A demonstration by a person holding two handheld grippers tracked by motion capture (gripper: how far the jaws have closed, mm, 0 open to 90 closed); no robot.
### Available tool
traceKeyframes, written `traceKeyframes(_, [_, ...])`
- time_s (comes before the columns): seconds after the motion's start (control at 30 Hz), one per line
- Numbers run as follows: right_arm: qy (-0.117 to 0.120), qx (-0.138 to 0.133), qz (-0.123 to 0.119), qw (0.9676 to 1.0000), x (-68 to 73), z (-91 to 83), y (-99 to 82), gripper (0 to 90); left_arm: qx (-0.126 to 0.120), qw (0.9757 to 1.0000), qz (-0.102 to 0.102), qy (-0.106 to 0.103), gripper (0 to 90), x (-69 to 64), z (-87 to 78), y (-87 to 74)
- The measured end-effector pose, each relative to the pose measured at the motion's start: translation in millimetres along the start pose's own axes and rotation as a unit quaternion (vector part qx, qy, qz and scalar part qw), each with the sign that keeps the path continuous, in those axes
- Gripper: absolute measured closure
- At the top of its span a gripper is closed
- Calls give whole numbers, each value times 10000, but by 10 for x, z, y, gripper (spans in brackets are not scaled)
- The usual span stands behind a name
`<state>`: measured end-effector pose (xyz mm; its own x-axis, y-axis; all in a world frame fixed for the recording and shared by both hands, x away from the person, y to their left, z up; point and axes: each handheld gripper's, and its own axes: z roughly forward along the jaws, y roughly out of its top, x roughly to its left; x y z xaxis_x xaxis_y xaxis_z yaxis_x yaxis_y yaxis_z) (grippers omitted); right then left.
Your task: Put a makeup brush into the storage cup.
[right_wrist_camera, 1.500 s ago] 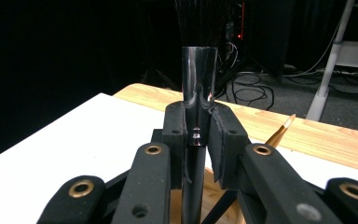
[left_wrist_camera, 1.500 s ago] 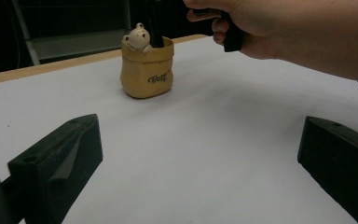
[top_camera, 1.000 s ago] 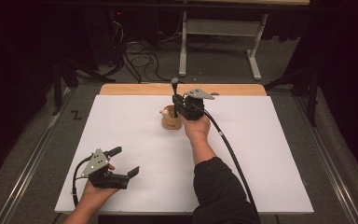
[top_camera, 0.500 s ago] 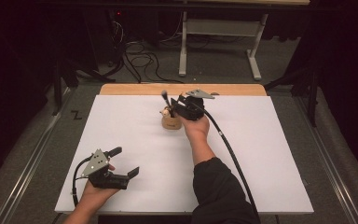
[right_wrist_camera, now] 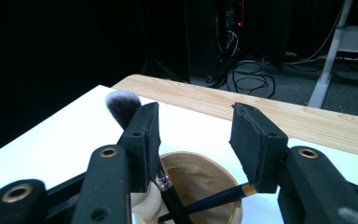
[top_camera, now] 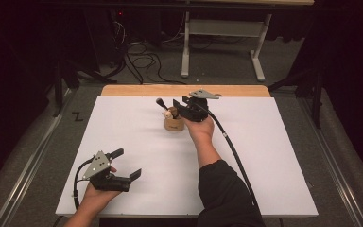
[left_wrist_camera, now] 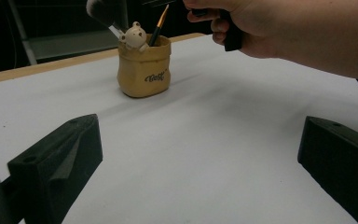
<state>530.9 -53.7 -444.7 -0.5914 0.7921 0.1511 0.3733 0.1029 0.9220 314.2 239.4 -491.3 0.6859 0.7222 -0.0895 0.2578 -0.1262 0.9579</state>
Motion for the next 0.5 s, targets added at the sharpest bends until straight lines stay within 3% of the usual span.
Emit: traceKeyframes(0.5, [153,192,-223,9994,66,-137,56,461,16,10000,16,-7,5,11,10,8])
